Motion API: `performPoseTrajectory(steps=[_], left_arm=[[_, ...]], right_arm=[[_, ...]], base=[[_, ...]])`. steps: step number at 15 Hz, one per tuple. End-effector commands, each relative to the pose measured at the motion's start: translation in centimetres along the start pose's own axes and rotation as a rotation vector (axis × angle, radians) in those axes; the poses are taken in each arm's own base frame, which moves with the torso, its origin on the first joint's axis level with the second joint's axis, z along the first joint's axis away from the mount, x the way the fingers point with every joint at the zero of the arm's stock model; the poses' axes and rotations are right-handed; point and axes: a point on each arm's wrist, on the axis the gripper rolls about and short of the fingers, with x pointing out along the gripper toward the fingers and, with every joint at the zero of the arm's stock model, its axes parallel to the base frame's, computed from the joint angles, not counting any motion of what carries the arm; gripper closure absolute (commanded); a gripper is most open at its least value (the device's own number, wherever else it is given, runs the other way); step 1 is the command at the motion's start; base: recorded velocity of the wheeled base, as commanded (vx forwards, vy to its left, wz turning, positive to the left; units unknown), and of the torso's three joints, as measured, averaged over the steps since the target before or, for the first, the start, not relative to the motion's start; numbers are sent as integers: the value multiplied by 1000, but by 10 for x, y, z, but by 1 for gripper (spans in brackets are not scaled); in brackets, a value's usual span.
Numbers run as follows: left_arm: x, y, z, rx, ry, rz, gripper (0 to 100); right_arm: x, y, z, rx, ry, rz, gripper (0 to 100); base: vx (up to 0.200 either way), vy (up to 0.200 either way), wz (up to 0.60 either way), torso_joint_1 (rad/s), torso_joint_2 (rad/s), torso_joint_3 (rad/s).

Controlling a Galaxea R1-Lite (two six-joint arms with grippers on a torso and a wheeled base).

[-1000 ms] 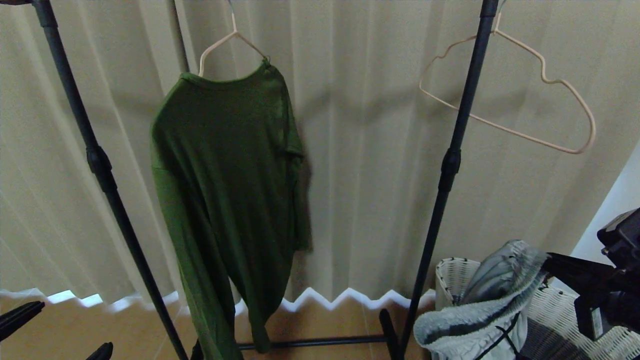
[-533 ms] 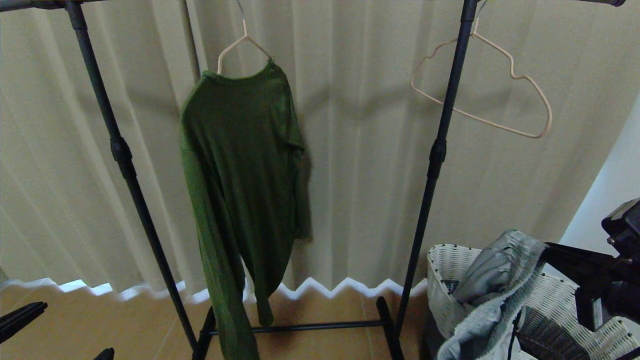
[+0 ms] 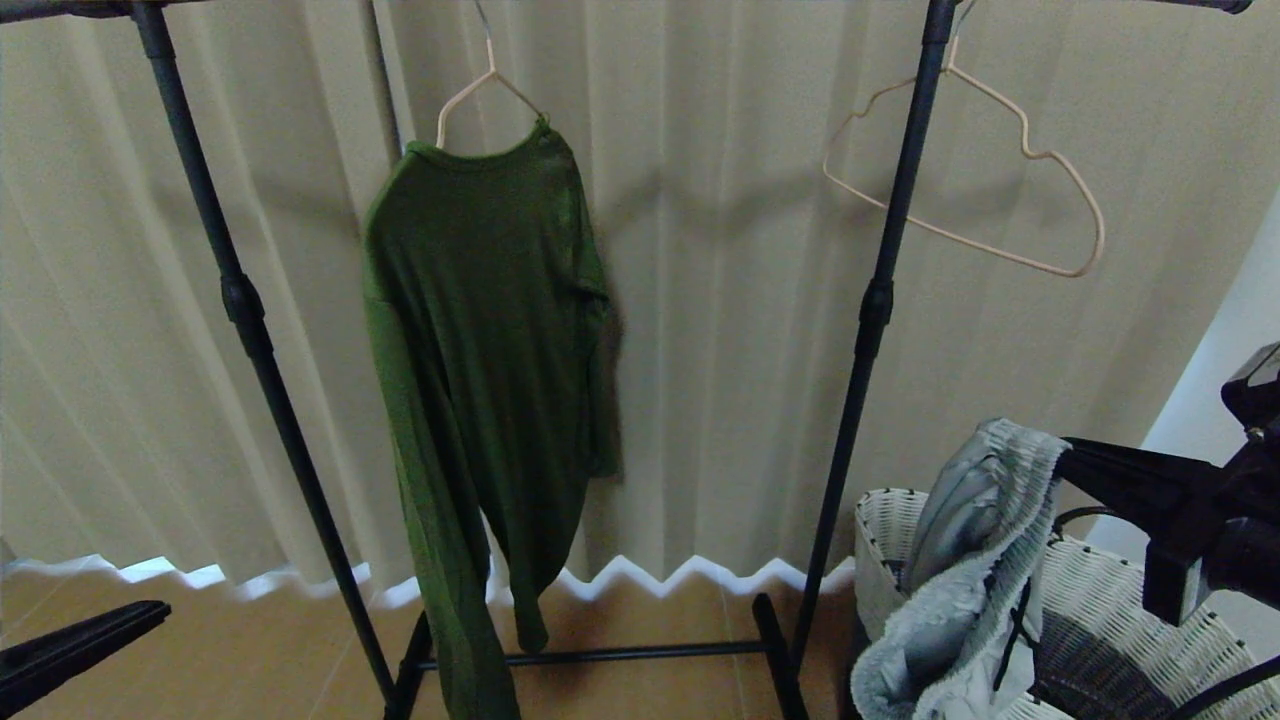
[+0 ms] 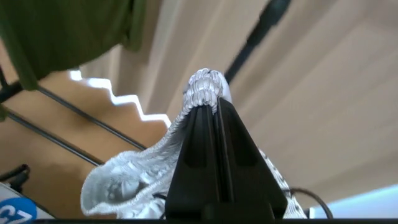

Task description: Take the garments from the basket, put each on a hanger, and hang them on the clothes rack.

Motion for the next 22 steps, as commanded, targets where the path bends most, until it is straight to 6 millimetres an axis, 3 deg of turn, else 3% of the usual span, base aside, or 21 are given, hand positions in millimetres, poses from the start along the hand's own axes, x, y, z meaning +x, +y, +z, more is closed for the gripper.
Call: performPoseTrajectory(steps=[1, 2, 3, 5, 6, 8, 12, 16, 22], left_arm=[[31, 2, 18, -10, 57, -133, 0], [35, 1, 21, -11, 62, -146, 0], [63, 0, 35, -33, 101, -214, 0], [93, -7, 49, -79, 122, -284, 0], [117, -16, 56, -121, 133, -329, 0], [152, -29, 59, -156, 155, -366, 0], [204, -68, 38, -231, 210, -413, 0], [226, -106, 18, -296, 260, -487, 0], [270, -124, -3, -333, 296, -356, 0]], right_arm=[[2, 3, 6, -5, -20, 24, 100], [3, 3, 7, -4, -22, 25, 100], [4, 3, 15, 3, -47, 33, 100], [8, 2, 23, 49, -65, 43, 100], [7, 5, 33, 85, -99, 70, 100], [5, 8, 44, 121, -140, 96, 100], [2, 17, 61, 146, -195, 165, 100], [2, 23, 76, 170, -239, 218, 100], [-6, 25, 86, 196, -287, 273, 100]], base=[[0, 0, 0, 0, 0, 0], [0, 0, 0, 0, 0, 0], [0, 0, 0, 0, 0, 0], [0, 0, 0, 0, 0, 0], [0, 0, 0, 0, 0, 0], [0, 0, 0, 0, 0, 0], [0, 0, 0, 0, 0, 0], [0, 0, 0, 0, 0, 0], [0, 0, 0, 0, 0, 0]])
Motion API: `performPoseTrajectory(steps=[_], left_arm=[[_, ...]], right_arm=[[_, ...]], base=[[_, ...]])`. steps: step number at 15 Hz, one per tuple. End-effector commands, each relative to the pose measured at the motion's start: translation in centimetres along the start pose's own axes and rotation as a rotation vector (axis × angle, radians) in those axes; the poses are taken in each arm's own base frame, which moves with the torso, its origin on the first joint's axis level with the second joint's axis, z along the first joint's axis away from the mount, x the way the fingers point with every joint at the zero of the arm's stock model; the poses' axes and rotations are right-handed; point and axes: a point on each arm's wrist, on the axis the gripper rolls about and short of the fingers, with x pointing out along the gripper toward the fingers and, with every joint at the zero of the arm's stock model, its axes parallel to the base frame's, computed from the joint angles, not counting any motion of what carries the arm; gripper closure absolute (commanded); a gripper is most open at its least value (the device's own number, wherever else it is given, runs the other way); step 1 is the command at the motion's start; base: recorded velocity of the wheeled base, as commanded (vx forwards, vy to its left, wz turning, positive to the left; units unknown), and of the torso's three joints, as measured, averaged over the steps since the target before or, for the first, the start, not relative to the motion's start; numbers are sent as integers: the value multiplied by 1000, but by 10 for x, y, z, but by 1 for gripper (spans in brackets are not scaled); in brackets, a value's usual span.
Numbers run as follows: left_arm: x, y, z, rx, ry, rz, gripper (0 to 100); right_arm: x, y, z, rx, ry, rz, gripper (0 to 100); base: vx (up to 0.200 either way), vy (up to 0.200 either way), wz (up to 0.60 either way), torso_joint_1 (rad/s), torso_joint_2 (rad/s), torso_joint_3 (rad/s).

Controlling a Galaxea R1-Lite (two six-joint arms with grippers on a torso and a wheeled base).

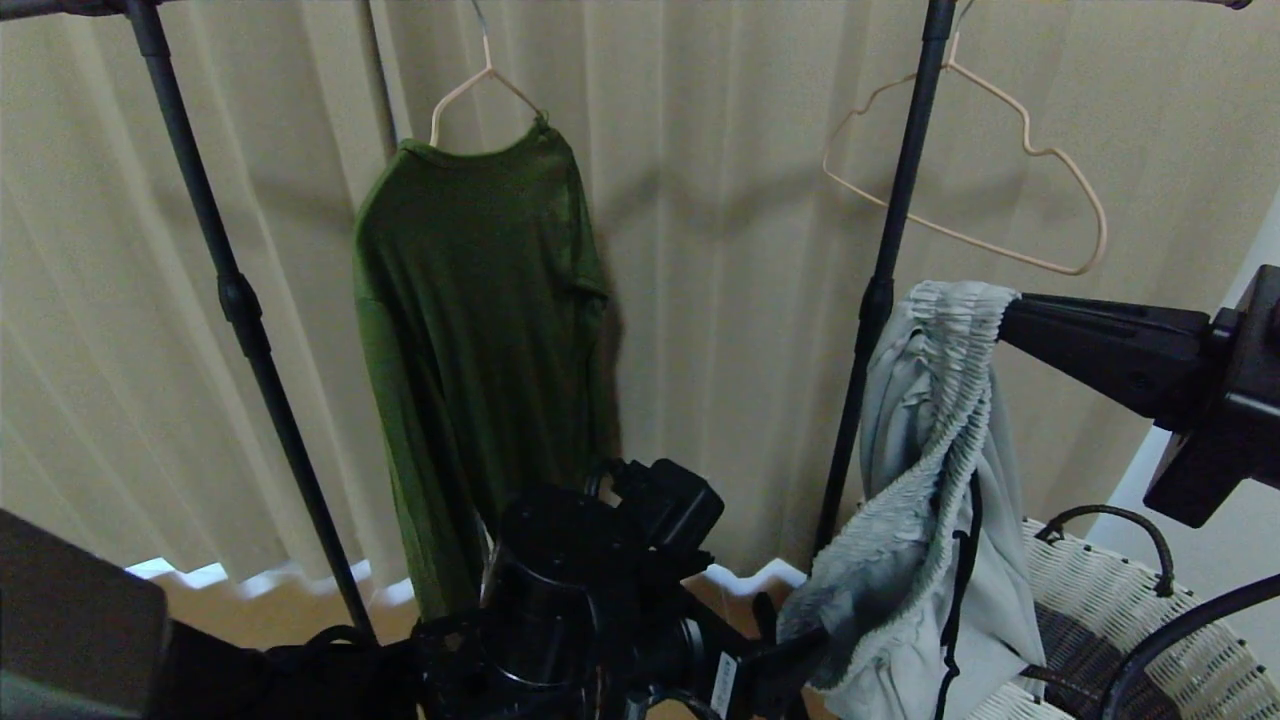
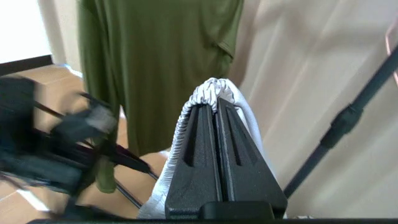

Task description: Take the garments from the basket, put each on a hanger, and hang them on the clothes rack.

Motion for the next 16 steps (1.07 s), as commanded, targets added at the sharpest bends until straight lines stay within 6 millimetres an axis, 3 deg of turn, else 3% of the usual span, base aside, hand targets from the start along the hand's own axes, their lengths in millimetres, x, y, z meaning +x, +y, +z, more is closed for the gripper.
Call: performPoseTrajectory(steps=[1, 8, 9, 12, 16], left_arm=[[22, 4, -11, -23, 39, 19, 0], [34, 16, -18, -50, 61, 53, 0], [34, 16, -20, -50, 67, 55, 100], [28, 15, -19, -47, 66, 53, 100], [-8, 16, -13, -29, 10, 229, 100]], right_arm=[[-2, 0, 3, 0, -15, 8, 100], [-11, 0, 9, 1, -51, 33, 100], [-11, 0, 10, 1, -54, 34, 100], [-12, 0, 9, 0, -51, 33, 100], [-9, 0, 6, 1, -34, 34, 100]], base=[[0, 0, 0, 0, 0, 0], [0, 0, 0, 0, 0, 0], [0, 0, 0, 0, 0, 0], [0, 0, 0, 0, 0, 0], [0, 0, 0, 0, 0, 0]])
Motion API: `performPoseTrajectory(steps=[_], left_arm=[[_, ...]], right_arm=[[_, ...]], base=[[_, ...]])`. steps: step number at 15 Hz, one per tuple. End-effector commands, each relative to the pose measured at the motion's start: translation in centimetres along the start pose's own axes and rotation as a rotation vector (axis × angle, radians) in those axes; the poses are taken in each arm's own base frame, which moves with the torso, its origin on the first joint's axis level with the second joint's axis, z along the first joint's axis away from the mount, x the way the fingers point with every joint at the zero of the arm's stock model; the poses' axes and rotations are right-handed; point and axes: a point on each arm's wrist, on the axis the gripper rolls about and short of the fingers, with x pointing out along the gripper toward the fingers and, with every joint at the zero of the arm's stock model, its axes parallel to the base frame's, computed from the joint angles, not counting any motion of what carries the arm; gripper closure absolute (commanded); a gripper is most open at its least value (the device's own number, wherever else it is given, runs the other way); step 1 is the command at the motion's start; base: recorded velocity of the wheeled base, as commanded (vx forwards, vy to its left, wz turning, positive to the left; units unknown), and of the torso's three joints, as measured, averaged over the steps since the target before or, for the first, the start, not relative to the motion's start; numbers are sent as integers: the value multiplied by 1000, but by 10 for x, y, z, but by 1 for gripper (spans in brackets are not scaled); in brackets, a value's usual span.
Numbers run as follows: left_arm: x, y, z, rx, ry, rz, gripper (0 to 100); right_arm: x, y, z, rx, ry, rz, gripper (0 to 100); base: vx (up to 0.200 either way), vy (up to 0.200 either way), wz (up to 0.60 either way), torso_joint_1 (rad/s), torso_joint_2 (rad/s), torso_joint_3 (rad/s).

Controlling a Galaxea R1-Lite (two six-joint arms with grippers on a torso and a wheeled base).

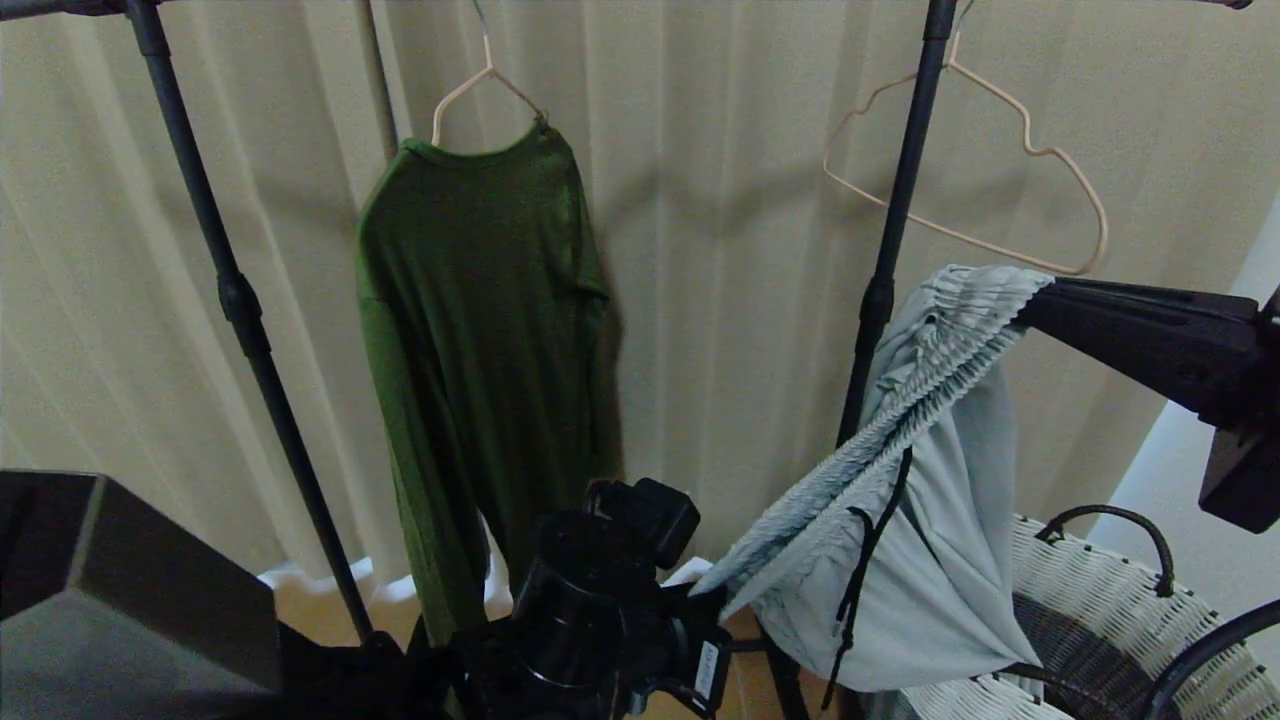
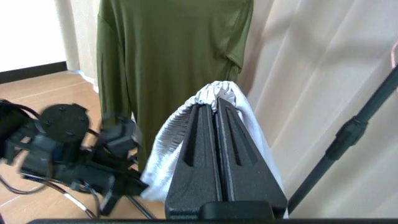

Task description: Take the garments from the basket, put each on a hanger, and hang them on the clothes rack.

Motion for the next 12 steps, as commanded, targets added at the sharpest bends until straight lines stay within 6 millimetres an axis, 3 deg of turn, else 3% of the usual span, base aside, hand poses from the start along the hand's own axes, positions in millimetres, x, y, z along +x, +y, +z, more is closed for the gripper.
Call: performPoseTrajectory(steps=[1, 7, 9, 10, 11, 12], left_arm=[[-32, 8, 20, -26, -89, 38, 100], [-127, 62, 114, -76, -377, 212, 100], [-161, 71, 143, -66, -454, 257, 100], [-169, 72, 149, -61, -470, 257, 100], [-196, 77, 167, -37, -519, 239, 100], [-209, 76, 176, -20, -537, 218, 100]], right_arm=[[6, 0, -3, 0, 13, 1, 100], [18, 0, 6, 7, -5, 34, 100], [25, 0, 13, 14, -23, 54, 100], [26, 0, 16, 15, -31, 53, 100], [29, 0, 24, 21, -55, 52, 100], [30, -2, 32, 21, -78, 47, 100]], base=[[0, 0, 0, 0, 0, 0], [0, 0, 0, 0, 0, 0], [0, 0, 0, 0, 0, 0], [0, 0, 0, 0, 0, 0], [0, 0, 0, 0, 0, 0], [0, 0, 0, 0, 0, 0]])
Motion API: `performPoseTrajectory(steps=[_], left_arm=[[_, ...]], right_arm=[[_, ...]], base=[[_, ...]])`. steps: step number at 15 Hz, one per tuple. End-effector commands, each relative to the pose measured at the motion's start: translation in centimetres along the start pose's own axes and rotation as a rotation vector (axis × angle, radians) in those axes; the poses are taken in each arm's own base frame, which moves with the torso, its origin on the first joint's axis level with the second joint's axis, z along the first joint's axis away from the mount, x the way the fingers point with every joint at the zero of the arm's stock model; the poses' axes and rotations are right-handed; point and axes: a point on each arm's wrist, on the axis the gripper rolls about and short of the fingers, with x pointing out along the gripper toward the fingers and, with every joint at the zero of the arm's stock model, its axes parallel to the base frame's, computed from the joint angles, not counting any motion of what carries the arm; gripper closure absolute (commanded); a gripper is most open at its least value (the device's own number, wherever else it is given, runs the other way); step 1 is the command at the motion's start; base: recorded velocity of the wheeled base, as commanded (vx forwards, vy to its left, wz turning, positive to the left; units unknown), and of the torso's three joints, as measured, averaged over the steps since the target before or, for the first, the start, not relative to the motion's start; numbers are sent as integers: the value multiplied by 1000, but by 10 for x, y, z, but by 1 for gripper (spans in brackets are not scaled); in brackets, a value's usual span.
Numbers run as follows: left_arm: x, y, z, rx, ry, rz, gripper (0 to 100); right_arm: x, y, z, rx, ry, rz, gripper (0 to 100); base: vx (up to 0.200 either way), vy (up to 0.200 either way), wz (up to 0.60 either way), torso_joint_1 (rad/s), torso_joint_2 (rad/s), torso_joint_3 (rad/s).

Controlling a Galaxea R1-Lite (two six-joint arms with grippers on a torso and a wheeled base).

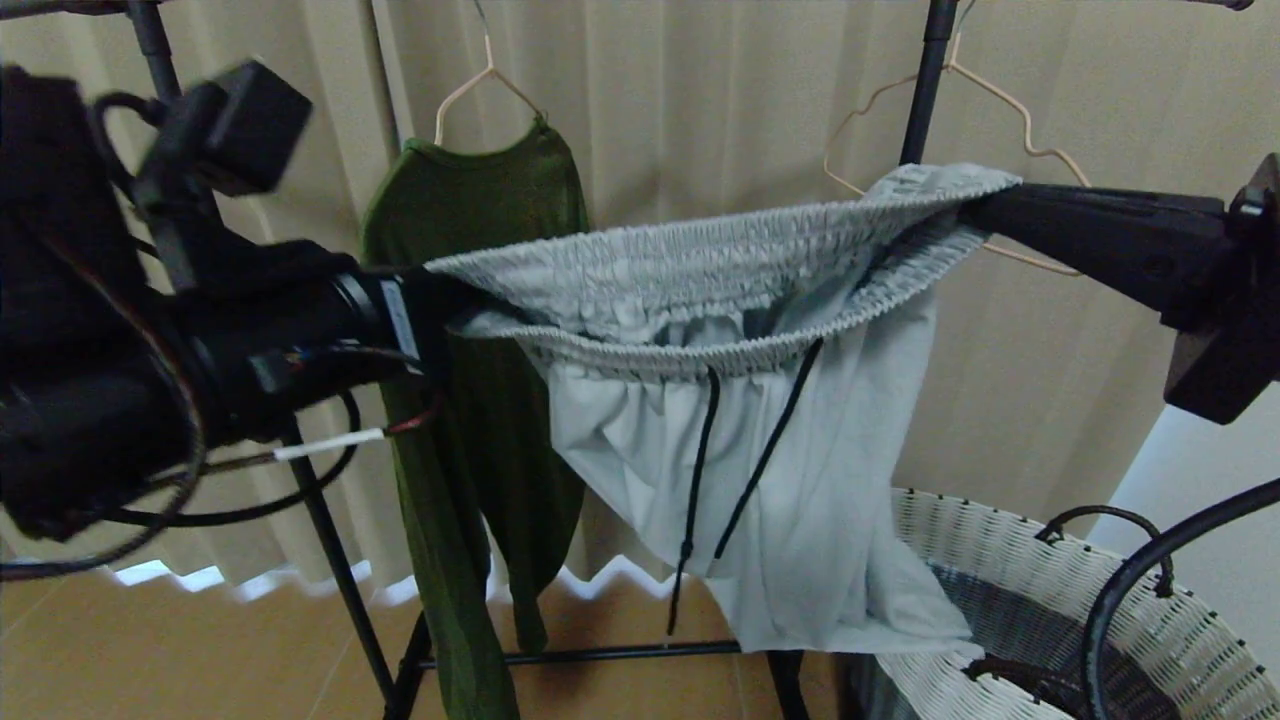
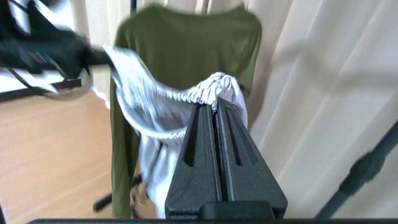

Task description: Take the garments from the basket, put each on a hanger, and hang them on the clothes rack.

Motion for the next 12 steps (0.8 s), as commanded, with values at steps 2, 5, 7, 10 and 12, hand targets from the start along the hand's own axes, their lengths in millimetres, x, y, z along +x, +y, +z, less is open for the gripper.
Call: performPoseTrajectory(steps=[2, 5, 7, 10, 12], left_arm=[[-42, 5, 66, 16, -169, -33, 100], [-35, -4, 80, 68, -159, -62, 100], [-18, -7, 70, 86, -112, -62, 100], [5, -18, 38, 92, 3, -93, 100], [13, -26, 26, 96, 38, -108, 100]], right_arm=[[6, -5, 16, -4, -46, -23, 100], [5, -16, 19, -10, -56, -74, 100], [4, -25, 16, -14, -42, -121, 100], [2, -34, -3, -12, 24, -170, 100], [1, -37, -13, -11, 57, -190, 100]], base=[[0, 0, 0, 0, 0, 0], [0, 0, 0, 0, 0, 0], [0, 0, 0, 0, 0, 0], [0, 0, 0, 0, 0, 0], [0, 0, 0, 0, 0, 0]])
